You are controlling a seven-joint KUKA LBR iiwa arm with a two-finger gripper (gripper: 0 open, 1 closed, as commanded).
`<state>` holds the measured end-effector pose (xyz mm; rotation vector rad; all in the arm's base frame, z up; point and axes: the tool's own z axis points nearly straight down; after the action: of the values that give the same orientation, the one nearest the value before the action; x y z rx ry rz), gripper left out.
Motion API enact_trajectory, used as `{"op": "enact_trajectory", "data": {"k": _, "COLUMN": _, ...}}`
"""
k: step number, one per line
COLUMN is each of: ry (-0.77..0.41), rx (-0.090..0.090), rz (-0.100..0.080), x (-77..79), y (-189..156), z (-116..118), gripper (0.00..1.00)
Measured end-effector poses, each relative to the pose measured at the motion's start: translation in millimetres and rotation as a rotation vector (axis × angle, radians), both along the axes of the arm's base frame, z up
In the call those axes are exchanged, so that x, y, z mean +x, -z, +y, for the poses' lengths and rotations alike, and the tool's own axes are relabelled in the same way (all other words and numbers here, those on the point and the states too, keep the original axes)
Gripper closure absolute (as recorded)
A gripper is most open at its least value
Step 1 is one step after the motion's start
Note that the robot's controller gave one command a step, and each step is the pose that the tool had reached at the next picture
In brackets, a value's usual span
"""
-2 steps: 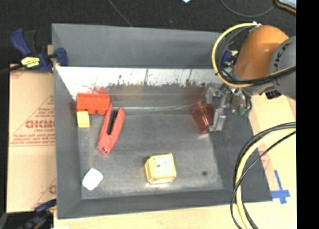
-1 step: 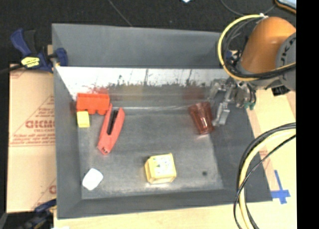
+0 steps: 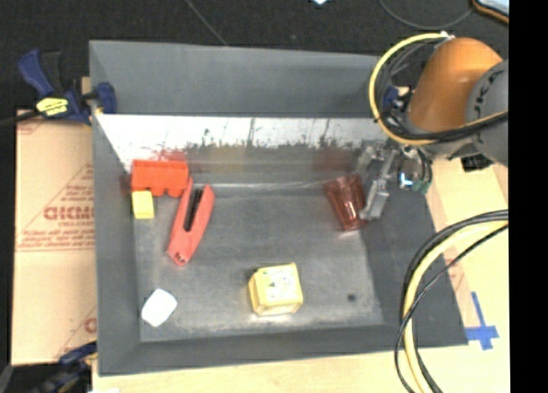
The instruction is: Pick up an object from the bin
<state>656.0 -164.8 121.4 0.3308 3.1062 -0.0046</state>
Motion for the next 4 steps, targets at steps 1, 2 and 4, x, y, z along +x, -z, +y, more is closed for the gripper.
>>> {"op": "enact_trajectory", "data": {"k": 1, "ry": 0.143, "rx": 0.006, "rz": 0.016, "x": -3.9, "y": 42.9, "z": 8.7, "gripper": 0.0}}
{"op": "enact_trajectory", "data": {"k": 2, "ry": 0.146, "rx": 0.013, "rz": 0.011, "x": 0.4, "y": 40.9, "z": 5.1, "gripper": 1.0}}
{"op": "enact_trajectory", "data": {"k": 4, "ry": 0.141, "rx": 0.016, "rz": -0.007, "x": 6.0, "y": 14.9, "z": 7.1, "gripper": 1.0}}
